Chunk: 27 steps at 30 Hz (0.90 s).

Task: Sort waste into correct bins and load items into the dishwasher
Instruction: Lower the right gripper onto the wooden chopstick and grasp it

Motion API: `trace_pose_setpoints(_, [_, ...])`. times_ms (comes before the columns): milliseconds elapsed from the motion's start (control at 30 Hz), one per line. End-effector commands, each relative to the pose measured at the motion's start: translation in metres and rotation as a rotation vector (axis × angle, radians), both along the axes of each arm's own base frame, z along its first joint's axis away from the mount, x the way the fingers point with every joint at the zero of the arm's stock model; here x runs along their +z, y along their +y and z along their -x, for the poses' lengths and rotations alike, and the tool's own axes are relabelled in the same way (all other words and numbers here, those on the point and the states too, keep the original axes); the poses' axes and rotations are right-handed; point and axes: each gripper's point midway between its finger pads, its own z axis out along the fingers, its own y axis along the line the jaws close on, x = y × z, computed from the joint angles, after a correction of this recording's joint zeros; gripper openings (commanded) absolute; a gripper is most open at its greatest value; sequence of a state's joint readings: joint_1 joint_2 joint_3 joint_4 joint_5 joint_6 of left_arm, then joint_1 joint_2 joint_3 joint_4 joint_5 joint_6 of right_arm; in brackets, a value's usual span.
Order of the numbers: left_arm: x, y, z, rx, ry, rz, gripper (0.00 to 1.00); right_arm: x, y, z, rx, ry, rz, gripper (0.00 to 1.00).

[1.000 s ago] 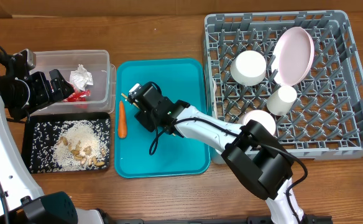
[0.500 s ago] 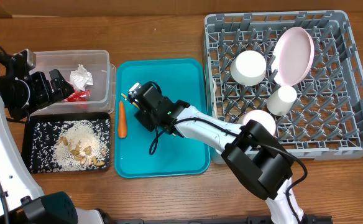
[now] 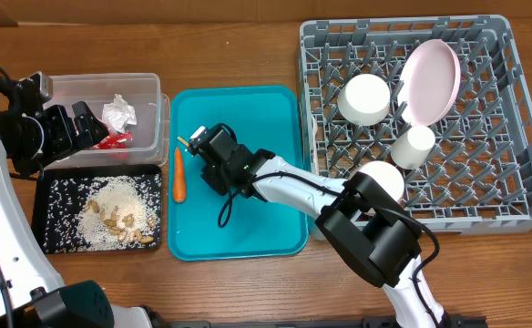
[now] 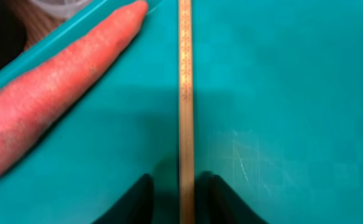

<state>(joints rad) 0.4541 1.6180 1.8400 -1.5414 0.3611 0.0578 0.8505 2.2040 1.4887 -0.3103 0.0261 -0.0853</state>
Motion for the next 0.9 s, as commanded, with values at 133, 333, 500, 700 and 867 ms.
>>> trace_pose_setpoints(133, [0.006, 0.003, -0.001, 0.01, -0.016, -0.013, 1.0, -0.012, -0.003, 0.005, 0.006, 0.033, 0.023, 0.14])
trace_pose_setpoints(333, [0.006, 0.003, -0.001, 0.01, -0.016, -0.013, 1.0, -0.013, -0.005, 0.006, 0.006, 0.039, 0.03, 0.04])
trace_pose_setpoints(500, [0.006, 0.003, -0.001, 0.01, -0.016, -0.013, 1.0, -0.014, -0.006, 0.006, 0.005, 0.043, 0.035, 0.04])
trace_pose_setpoints(700, [0.006, 0.003, -0.001, 0.01, -0.016, -0.013, 1.0, -0.01, -0.006, 0.005, 0.003, 0.037, 0.028, 0.04])
trace_pose_setpoints(867, [0.006, 0.003, -0.001, 0.01, -0.016, -0.013, 1.0, 0.009, -0.006, 0.004, -0.008, 0.026, 0.005, 0.04])
